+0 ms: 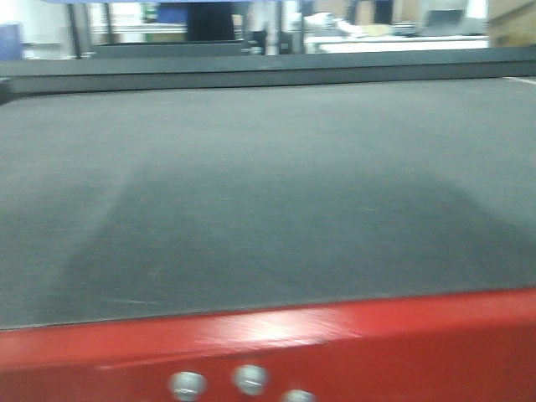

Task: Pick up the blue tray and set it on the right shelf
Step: 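Hold the tray raised while the base turns away from the table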

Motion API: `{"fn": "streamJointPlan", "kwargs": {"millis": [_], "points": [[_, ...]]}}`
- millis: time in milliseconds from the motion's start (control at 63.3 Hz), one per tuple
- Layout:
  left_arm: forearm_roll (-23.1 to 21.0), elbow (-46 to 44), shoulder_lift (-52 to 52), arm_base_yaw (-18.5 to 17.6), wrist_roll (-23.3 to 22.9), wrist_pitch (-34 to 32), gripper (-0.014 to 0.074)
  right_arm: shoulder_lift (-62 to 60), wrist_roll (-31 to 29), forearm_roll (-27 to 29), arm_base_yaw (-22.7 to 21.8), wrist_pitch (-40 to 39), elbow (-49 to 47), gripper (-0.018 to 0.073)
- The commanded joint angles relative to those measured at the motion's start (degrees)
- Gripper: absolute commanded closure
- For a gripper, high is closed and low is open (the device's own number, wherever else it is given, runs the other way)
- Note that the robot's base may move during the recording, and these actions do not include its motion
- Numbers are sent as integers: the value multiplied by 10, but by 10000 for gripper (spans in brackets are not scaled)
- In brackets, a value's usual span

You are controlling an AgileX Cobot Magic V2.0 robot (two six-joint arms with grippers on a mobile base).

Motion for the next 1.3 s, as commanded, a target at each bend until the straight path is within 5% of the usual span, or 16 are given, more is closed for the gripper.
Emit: {"fn": "streamJointPlan", "kwargs": {"millis": [0,1280], "points": [[-49,-21,-18,-6,10,33,645,-11,-20,10,1,-3,-20,536],[-62,-21,-18,-6,10,34,645,-11,-20,10,1,-3,-20,536]]}}
